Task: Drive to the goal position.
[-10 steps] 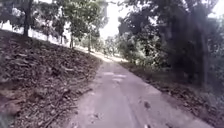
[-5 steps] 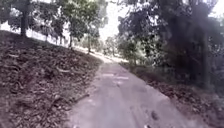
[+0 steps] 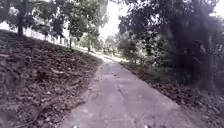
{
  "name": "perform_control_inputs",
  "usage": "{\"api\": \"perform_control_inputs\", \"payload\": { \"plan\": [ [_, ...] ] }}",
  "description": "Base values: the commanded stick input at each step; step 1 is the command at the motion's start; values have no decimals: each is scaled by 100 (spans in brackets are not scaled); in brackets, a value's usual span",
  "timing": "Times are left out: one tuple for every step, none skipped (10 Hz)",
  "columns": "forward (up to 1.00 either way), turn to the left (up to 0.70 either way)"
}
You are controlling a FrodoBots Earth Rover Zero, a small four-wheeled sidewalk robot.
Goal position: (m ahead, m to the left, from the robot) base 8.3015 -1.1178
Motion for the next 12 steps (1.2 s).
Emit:
{"api": "perform_control_inputs", "payload": {
  "plan": [
    [50, 0],
    [50, 0],
    [50, 0],
    [50, 0],
    [50, 0],
    [50, 0],
    [50, 0],
    [50, 0],
    [50, 0],
    [50, 0],
    [50, 0],
    [50, 0]
  ]
}}
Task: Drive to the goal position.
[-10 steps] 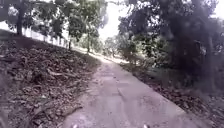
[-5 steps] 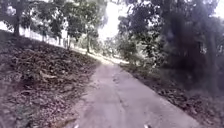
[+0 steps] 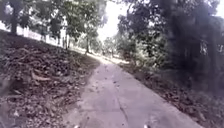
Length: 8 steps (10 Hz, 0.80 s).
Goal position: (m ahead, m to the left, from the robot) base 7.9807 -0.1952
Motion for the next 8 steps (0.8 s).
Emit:
{"api": "perform_control_inputs", "payload": {
  "plan": [
    [50, 0],
    [50, 0],
    [50, 0],
    [50, 0],
    [50, 0],
    [50, 8],
    [50, 26],
    [50, 43]
  ]
}}
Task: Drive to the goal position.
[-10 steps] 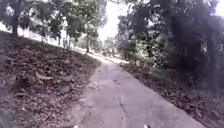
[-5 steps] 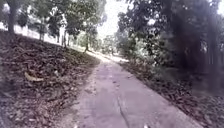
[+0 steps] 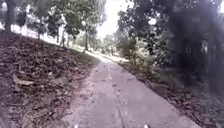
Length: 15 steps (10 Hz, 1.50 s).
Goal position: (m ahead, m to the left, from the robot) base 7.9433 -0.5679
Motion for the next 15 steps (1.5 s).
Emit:
{"api": "perform_control_inputs", "payload": {
  "plan": [
    [50, 45],
    [50, 36],
    [50, 28],
    [50, 19],
    [50, 11],
    [50, 2],
    [50, 0],
    [50, 0],
    [50, 0],
    [50, 0],
    [50, 0],
    [50, 0],
    [50, 0],
    [50, 0],
    [50, 0]
  ]
}}
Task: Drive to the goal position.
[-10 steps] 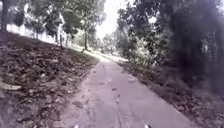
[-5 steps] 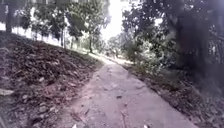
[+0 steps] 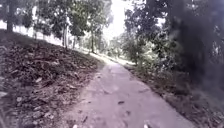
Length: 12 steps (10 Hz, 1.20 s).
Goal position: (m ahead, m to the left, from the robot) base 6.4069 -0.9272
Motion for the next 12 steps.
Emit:
{"api": "perform_control_inputs", "payload": {
  "plan": [
    [50, 0],
    [50, 0],
    [50, 0],
    [50, 0],
    [50, 0],
    [50, 0],
    [50, 0],
    [50, 0],
    [50, 0],
    [50, 0],
    [50, 0],
    [50, 0]
  ]
}}
